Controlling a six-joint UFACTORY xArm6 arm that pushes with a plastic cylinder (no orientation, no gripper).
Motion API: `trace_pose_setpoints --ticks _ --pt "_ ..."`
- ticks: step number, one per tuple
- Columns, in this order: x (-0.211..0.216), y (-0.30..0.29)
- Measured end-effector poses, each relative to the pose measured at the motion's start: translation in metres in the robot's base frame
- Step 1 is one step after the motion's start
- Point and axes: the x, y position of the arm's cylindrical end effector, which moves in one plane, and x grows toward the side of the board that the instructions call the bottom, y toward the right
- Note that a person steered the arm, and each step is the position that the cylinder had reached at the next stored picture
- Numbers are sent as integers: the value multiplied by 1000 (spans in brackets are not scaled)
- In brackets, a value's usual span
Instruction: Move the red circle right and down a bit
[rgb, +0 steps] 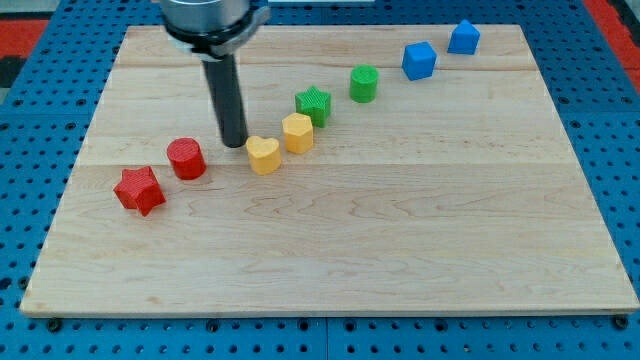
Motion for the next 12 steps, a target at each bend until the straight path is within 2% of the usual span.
trace_pose_setpoints --ticks 1,3,5,9,12 --pt "0 -61" --pt "12 -81" --pt "23 -50" --pt "11 -29" --pt "19 -6"
